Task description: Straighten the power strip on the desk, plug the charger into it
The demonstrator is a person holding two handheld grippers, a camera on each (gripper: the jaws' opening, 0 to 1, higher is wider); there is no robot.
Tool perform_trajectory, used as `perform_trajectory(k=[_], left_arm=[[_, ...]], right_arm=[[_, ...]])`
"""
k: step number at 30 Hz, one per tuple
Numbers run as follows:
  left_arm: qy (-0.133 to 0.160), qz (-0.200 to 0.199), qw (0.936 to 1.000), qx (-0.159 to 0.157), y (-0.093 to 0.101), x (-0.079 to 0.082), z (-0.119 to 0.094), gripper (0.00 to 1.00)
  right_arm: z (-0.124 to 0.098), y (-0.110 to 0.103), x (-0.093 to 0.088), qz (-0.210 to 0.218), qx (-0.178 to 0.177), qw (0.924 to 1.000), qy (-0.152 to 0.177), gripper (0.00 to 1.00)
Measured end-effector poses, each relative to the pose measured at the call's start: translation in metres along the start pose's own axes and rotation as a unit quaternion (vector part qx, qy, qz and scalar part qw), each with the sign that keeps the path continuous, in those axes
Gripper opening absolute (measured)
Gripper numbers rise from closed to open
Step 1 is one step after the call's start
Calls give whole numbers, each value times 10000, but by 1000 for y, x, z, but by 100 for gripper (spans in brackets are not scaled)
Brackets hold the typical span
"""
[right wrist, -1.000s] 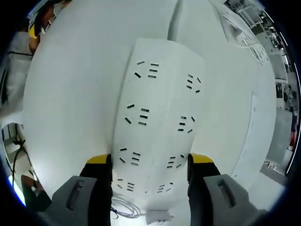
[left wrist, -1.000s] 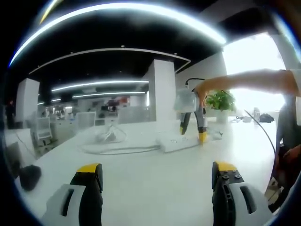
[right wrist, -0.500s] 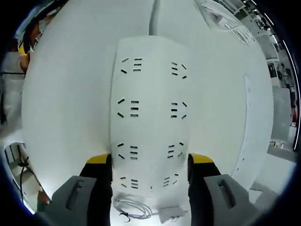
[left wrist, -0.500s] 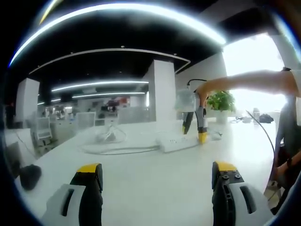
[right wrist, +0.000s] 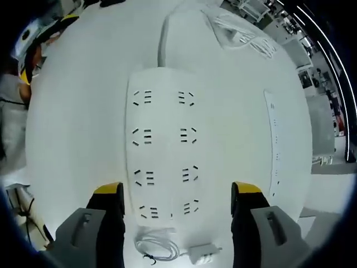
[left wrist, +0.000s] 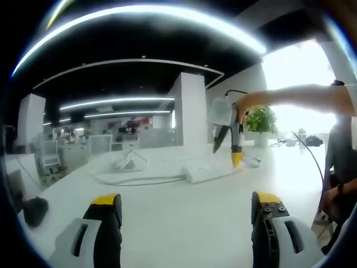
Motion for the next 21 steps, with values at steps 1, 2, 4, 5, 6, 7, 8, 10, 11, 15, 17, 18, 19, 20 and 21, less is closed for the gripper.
perform_trajectory(k=[1,2,4,5,6,7,8,10,11,15,17,18,19,20,21], left_arm=[[5,2,10000,0,0,0,0,99],[8,-5,10000,-1,0,0,0,99],[14,-9,10000,-1,0,1,-1,99],[26,-8,10000,-3,0,1,-2,99],[33,-18,10000,-7,1,1,-2,99],[33,-26,10000,-11,1,1,-2,99],[29,-25,10000,-14,1,1,-2,99],[33,-19,10000,-30,2,1,-1,99],[34,-21,10000,-51,4,1,-1,99],[26,-1,10000,-83,6,2,-2,99],[41,-2,9999,-93,7,2,-2,99],[39,-5,9999,-99,7,2,-2,99],[33,-2,9999,-97,7,2,-2,99],[35,7,10000,-91,6,3,-2,99],[41,9,9999,-92,6,3,-1,99]], right_arm=[[-2,1,1,56,-59,9999,102,80],[-5,3,3,187,-135,9994,256,80],[-10,7,4,274,-306,9984,385,81],[-12,9,4,287,-432,9979,388,81],[-14,11,4,350,-575,9968,431,82],[-15,13,4,423,-659,9958,480,83],[-16,13,5,453,-698,9952,514,83],[-17,13,7,572,-803,9928,674,83],[-18,13,8,654,-871,9914,731,84],[-20,12,11,875,-1071,9852,1017,85],[-20,10,13,936,-1153,9823,1144,86],[-21,9,13,986,-1167,9809,1201,86],[-21,9,13,1025,-1187,9799,1233,86],[-21,9,13,1084,-1228,9781,1285,86],[-22,10,12,1138,-1307,9757,1338,86]])
Point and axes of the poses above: the point that each gripper's makers call its tool centre point, and the gripper's own axes: z roughly forward along the fingers, y roughly to its right, x roughly out of its top, the point moved 3 cm from there along -z, roughly backward along the fingers, and after that the axes turned 7 degrees about -z, right-handed, at the moved point
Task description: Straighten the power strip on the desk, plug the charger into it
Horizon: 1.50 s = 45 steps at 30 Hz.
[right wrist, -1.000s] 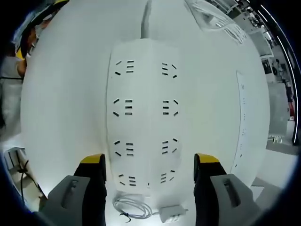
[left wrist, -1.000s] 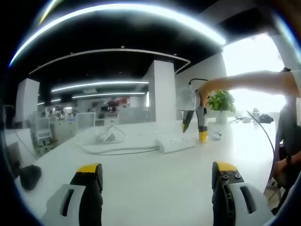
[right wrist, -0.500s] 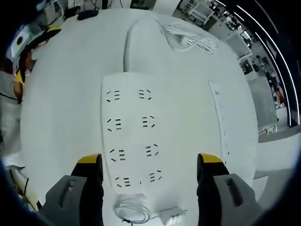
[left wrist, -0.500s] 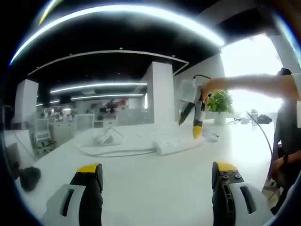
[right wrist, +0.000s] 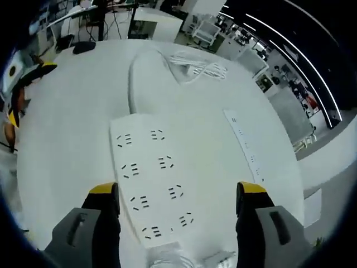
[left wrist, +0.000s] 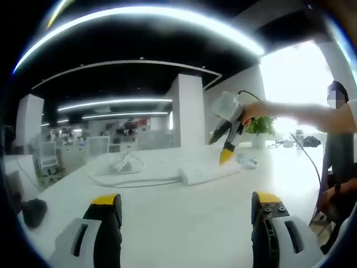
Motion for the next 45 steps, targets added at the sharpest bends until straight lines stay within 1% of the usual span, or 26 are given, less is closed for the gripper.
perform_trajectory(k=[3,5,8,13,17,19,21,23,24,26,32,33,36,38,39,40,41,43,45], left_arm=[[7,-1,10000,-13,0,1,1,99],[-5,0,10000,-22,0,0,1,99],[-7,-2,10000,-41,1,0,3,99],[-9,-1,10000,-77,3,0,4,99],[-16,-7,10000,-80,2,0,4,99],[-23,-6,10000,-70,2,-1,3,99],[-16,-14,10000,-63,1,-1,2,99],[-5,-16,10000,-57,1,0,2,99],[-4,-18,10000,-55,1,0,2,99],[2,-22,10000,-55,1,0,1,99],[-2,-29,10000,-86,2,-1,2,99],[0,-27,10000,-90,3,-1,2,99],[1,-33,9999,-107,4,-2,2,99],[1,-38,9999,-103,3,-2,1,99],[2,-38,9999,-106,3,-2,1,99],[0,-39,9999,-107,3,-2,1,99],[-1,-40,9999,-105,3,-2,1,99],[8,-41,9999,-112,3,-2,1,99],[-5,-43,9999,-107,3,-2,1,99]], right_arm=[[-3,4,-3,189,-219,9995,131,86],[-6,7,-3,338,-342,9984,306,85],[-10,9,-5,497,-391,9969,463,85],[-18,10,-5,638,-468,9943,714,85],[-27,12,-3,817,-565,9900,1002,85],[-31,13,-4,870,-606,9886,1072,85],[-36,17,-4,1003,-751,9846,1222,85],[-41,17,-7,1072,-762,9825,1316,85],[-44,18,-7,1189,-816,9796,1402,85],[-49,19,-10,1221,-913,9771,1484,85],[-64,17,-11,1495,-1127,9642,1877,85],[-68,17,-11,1546,-1198,9607,1968,85],[-76,17,-14,1657,-1353,9539,2107,85],[-83,17,-15,1816,-1505,9445,2287,85],[-86,16,-17,1834,-1540,9428,2318,85],[-90,16,-18,1882,-1608,9392,2379,85],[-93,17,-18,1951,-1695,9336,2481,85],[-98,17,-21,1988,-1748,9309,2518,85],[-103,16,-25,2027,-1867,9262,2572,85]])
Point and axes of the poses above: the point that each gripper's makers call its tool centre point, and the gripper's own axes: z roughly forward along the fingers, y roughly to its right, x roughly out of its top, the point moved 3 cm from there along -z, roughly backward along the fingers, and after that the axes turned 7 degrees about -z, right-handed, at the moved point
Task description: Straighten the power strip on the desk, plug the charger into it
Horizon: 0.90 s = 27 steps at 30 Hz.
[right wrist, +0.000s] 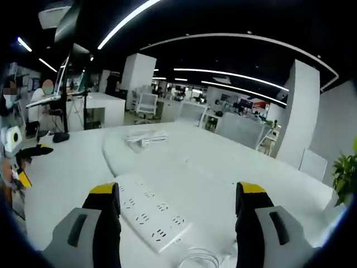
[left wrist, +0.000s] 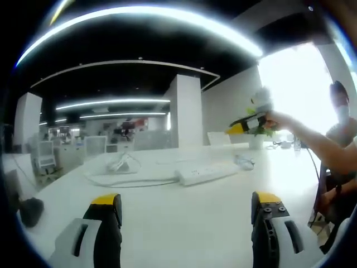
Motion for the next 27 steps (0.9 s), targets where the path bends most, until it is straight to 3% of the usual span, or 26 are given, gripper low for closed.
perform_trajectory(k=[13,27], left_arm=[[-17,-9,10000,-47,2,-2,4,99],[-20,-31,10000,-50,1,-3,4,99]], right_arm=[[-36,0,-12,388,-464,9967,546,85],[-51,5,-29,775,-1002,9878,909,93]])
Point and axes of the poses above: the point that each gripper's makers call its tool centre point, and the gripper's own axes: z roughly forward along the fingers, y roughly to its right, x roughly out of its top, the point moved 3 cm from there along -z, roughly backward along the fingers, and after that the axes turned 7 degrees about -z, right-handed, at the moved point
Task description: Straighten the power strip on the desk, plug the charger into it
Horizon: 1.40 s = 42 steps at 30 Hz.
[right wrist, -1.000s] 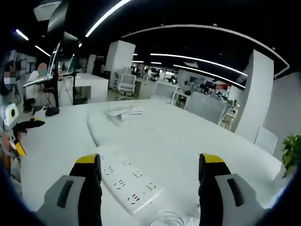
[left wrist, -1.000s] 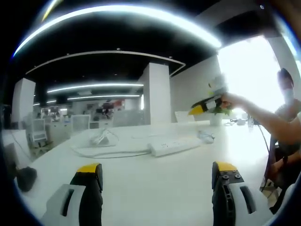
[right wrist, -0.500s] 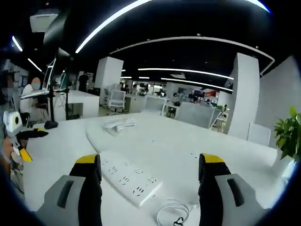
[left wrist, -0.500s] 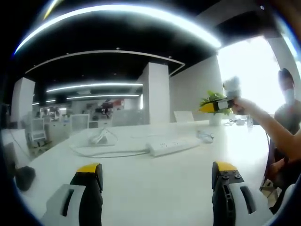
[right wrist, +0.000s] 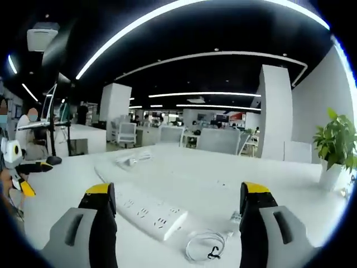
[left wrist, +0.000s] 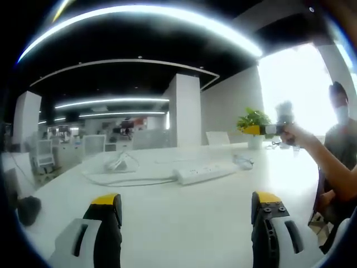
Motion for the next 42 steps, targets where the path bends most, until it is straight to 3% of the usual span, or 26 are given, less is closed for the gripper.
perform_trajectory(k=[17,24,36,42], left_arm=[[16,5,10000,-33,0,1,-1,99],[17,-17,10000,-18,-2,0,-2,99],[5,-26,10000,-29,-1,-1,-2,99],[12,-32,10000,-50,0,-1,-1,99]], right_arm=[[-10,7,-12,343,-731,9964,256,100],[-12,16,-20,272,-1186,9923,227,100],[-14,25,-20,263,-1537,9874,288,100],[-5,41,-24,399,-1863,9812,298,99]])
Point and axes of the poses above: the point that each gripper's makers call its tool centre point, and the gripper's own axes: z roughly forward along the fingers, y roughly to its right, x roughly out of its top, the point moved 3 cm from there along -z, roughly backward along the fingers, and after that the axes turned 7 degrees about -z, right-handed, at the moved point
